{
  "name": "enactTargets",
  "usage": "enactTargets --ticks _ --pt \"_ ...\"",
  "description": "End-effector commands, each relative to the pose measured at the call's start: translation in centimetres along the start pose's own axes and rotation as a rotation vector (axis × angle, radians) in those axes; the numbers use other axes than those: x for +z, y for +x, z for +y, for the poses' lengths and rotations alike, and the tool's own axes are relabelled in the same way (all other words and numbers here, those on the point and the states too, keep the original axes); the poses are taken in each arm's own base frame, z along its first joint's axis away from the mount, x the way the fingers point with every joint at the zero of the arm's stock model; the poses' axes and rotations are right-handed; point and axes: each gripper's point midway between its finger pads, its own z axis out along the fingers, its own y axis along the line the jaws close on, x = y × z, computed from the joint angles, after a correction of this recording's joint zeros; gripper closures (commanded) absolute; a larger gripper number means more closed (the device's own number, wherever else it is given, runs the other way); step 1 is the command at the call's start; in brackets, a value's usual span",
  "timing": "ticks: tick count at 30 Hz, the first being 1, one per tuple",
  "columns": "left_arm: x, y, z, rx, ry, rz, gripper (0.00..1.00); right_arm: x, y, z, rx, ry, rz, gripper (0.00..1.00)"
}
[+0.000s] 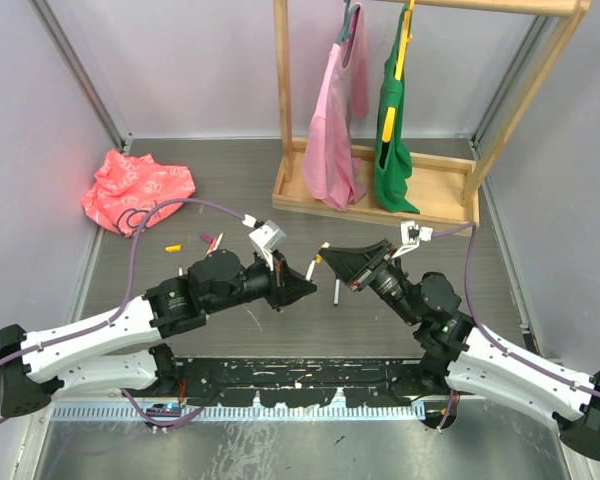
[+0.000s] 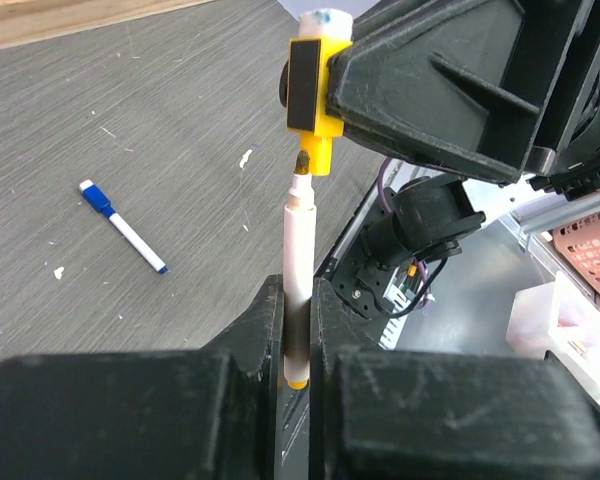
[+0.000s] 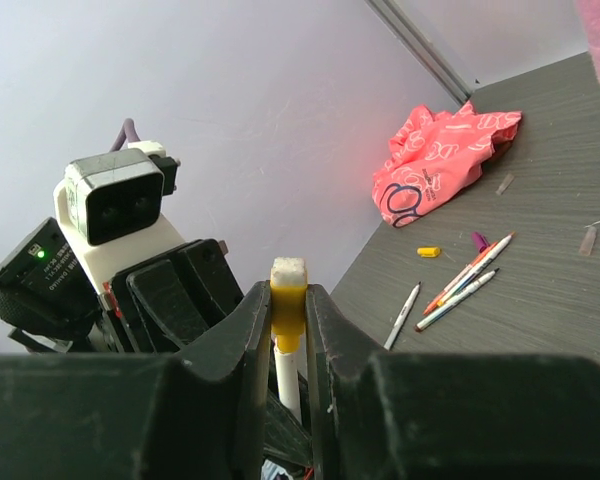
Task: Insert the pens into the pen caps
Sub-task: Insert the pen cap onto the pen.
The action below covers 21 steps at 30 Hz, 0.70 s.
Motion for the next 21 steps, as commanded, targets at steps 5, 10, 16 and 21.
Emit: enactTargets --ticks 5,10,16,21 --pt "0.2 -1.6 -1.7 0.02 0.073 -0.046 1.0 -0.3 -4.5 2.1 0.043 -0.025 -0.17 1.0" --pt "0.4 -1.6 -2.0 0.02 0.08 -0.04 1.0 -0.1 -4.1 2.0 0.033 -0.017 -0.146 1.0" --pt "0.4 -1.7 -2.0 0.022 0.082 -0.043 1.0 0.3 -3.4 1.8 0.03 -0.011 -0.116 1.0" --pt "0.4 -1.7 -1.9 0.022 0.076 -0.042 1.0 0.5 -2.6 1.9 0.023 -0.019 -0.072 1.0"
